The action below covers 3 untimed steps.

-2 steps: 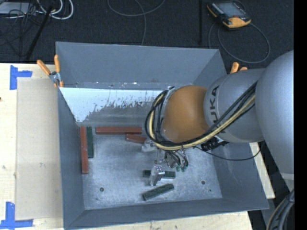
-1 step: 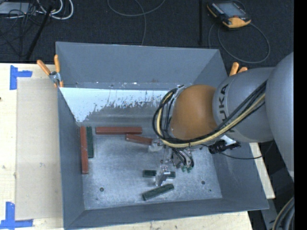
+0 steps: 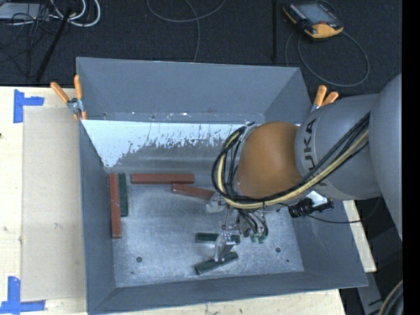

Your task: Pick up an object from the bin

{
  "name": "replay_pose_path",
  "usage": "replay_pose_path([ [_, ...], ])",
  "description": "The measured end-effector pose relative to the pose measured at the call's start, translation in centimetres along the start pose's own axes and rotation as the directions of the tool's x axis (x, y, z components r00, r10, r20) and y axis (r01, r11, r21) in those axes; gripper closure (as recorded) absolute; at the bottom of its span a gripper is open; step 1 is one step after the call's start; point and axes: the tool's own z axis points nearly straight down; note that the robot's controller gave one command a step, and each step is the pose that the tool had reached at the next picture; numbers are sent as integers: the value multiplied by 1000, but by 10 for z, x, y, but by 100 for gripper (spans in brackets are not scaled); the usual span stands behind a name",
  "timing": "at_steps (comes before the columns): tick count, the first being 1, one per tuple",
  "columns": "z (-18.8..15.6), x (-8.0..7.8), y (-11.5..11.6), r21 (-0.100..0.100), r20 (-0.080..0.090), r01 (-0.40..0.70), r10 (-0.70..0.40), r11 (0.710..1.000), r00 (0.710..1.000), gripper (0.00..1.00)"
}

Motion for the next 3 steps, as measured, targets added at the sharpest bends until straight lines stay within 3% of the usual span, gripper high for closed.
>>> replay_pose_path([
  [1,29,-9,-8,-3,4,-39,39,999,999,0],
  [2,25,15,-9,-5,15,-106,106,994,994,100],
  [3,25,15,-9,-5,15,-106,106,994,994,100],
])
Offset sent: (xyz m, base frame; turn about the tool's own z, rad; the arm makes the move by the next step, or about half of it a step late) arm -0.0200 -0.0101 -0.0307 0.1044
